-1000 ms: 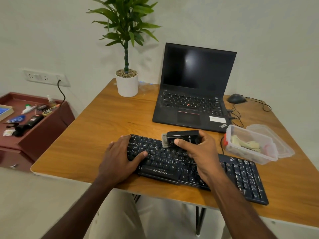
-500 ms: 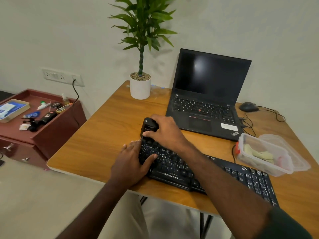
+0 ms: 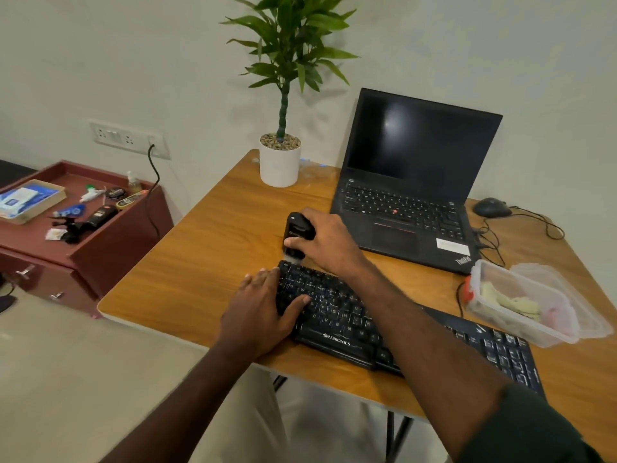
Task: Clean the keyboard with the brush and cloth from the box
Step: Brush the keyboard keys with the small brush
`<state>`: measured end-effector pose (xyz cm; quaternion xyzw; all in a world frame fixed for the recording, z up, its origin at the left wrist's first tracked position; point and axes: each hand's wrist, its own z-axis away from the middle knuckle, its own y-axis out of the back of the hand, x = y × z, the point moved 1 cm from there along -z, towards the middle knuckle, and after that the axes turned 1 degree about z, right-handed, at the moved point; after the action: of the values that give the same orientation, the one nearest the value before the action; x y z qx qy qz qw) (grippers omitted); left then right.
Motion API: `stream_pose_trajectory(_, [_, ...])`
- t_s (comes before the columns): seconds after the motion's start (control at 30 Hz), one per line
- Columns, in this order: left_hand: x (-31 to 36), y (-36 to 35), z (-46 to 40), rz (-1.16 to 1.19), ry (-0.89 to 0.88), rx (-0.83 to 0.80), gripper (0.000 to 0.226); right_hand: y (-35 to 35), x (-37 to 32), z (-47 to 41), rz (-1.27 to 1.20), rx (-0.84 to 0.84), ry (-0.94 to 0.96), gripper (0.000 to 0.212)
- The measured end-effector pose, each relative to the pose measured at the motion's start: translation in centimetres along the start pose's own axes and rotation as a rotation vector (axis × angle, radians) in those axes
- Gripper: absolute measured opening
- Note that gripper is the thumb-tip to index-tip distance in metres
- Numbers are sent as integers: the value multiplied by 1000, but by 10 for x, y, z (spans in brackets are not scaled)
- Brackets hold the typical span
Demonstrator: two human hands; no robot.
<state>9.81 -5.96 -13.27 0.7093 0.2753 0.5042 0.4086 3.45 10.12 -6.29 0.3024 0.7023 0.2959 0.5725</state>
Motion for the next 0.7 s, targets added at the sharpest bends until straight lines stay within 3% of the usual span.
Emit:
stream_pose_trajectory(0.13, [1,0,0,-14,6,1,89,4,1,4,-80,13,23,27])
stream_pose_trajectory(0.3, [1,1,0,-31,16,-8,90,13,14,8,101,-30,13,27])
stream_pose_trajectory(0.47, [4,3,1,-22,21,-10,90,21,19,18,-153,19,-19,22])
stream_pose_trajectory(0.6, [3,2,1,-7,14,-25,85,19,23,15,-25,-83,9,25])
stream_pose_trajectory(0.7, [5,3,2,-25,15,-12,88,28,17,7,98,-54,53,25])
